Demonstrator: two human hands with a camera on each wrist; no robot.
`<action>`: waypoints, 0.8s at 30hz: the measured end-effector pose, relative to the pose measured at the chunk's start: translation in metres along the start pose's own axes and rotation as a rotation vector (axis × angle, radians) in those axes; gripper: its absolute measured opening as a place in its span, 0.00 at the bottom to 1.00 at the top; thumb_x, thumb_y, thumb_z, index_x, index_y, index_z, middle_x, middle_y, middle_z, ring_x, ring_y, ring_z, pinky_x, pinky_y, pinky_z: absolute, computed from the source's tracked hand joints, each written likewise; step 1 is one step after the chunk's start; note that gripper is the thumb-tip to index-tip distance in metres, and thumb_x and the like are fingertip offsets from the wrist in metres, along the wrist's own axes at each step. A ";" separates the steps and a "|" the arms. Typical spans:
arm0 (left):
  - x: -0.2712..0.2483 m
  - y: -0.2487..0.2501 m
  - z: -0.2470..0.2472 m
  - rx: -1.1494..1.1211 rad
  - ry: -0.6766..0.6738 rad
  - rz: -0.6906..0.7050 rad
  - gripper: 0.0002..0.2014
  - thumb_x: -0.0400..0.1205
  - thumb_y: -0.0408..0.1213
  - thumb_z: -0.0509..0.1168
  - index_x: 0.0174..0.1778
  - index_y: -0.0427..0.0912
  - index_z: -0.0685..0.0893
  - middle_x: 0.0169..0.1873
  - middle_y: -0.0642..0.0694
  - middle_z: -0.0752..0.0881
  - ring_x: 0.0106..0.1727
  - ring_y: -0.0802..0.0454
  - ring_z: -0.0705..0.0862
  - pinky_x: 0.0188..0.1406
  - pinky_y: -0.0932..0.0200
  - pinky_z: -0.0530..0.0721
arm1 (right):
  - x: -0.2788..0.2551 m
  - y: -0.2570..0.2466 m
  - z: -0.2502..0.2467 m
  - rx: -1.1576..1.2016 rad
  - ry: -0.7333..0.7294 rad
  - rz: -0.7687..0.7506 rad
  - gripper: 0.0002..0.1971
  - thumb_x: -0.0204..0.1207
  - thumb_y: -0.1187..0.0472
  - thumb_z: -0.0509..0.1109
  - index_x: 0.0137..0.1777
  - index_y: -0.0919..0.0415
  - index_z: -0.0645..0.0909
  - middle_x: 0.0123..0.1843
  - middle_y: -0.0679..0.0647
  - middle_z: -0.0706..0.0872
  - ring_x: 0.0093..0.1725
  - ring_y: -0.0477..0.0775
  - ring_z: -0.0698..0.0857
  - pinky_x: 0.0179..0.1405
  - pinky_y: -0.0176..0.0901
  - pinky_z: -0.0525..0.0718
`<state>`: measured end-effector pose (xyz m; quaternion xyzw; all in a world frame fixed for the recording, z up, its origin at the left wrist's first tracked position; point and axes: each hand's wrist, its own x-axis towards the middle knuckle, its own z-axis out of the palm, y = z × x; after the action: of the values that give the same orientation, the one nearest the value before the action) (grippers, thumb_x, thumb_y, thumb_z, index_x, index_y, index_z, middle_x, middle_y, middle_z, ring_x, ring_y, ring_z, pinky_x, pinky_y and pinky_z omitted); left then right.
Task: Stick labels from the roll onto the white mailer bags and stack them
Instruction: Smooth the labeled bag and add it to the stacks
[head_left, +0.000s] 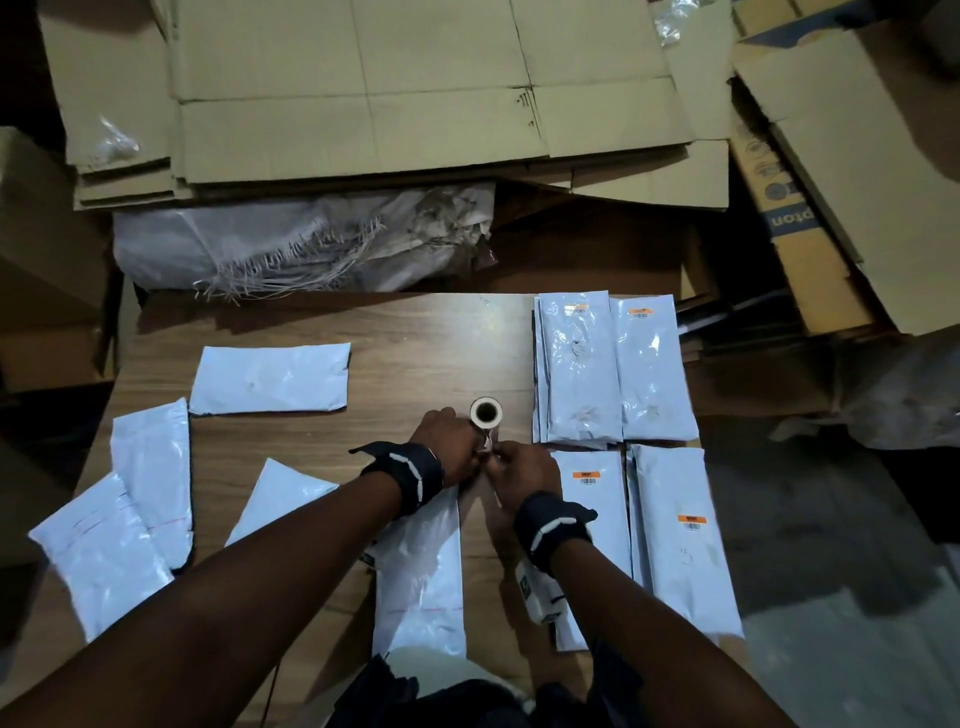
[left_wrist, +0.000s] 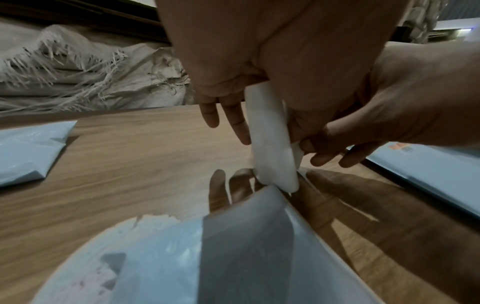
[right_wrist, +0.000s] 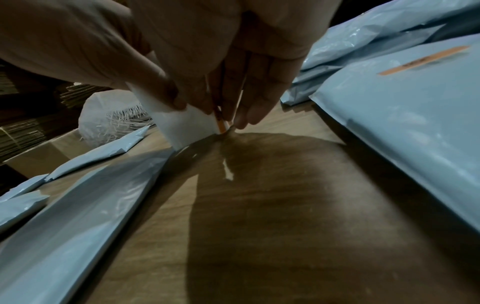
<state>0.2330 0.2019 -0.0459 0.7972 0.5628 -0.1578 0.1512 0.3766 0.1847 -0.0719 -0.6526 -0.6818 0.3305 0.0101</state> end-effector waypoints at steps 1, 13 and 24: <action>0.000 0.001 0.000 0.017 -0.004 -0.005 0.08 0.80 0.44 0.62 0.47 0.45 0.84 0.52 0.41 0.86 0.57 0.37 0.79 0.51 0.51 0.73 | 0.000 0.001 0.000 -0.004 -0.004 -0.006 0.15 0.78 0.49 0.63 0.57 0.49 0.88 0.50 0.58 0.91 0.53 0.64 0.85 0.48 0.47 0.81; -0.003 0.004 0.000 0.132 0.006 0.012 0.11 0.81 0.39 0.59 0.58 0.45 0.81 0.56 0.40 0.84 0.60 0.37 0.77 0.58 0.48 0.71 | -0.003 0.006 -0.002 -0.040 -0.017 -0.028 0.14 0.80 0.55 0.61 0.59 0.50 0.86 0.53 0.59 0.89 0.56 0.65 0.84 0.51 0.47 0.80; -0.005 -0.004 -0.001 0.122 0.077 -0.082 0.13 0.82 0.41 0.59 0.56 0.47 0.85 0.56 0.45 0.84 0.64 0.38 0.75 0.68 0.45 0.66 | -0.013 0.013 -0.011 0.358 0.178 0.294 0.13 0.80 0.48 0.66 0.56 0.53 0.85 0.53 0.55 0.90 0.55 0.60 0.86 0.53 0.44 0.81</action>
<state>0.2280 0.1989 -0.0431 0.7867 0.5897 -0.1670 0.0741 0.3947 0.1764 -0.0641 -0.7590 -0.5065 0.3853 0.1373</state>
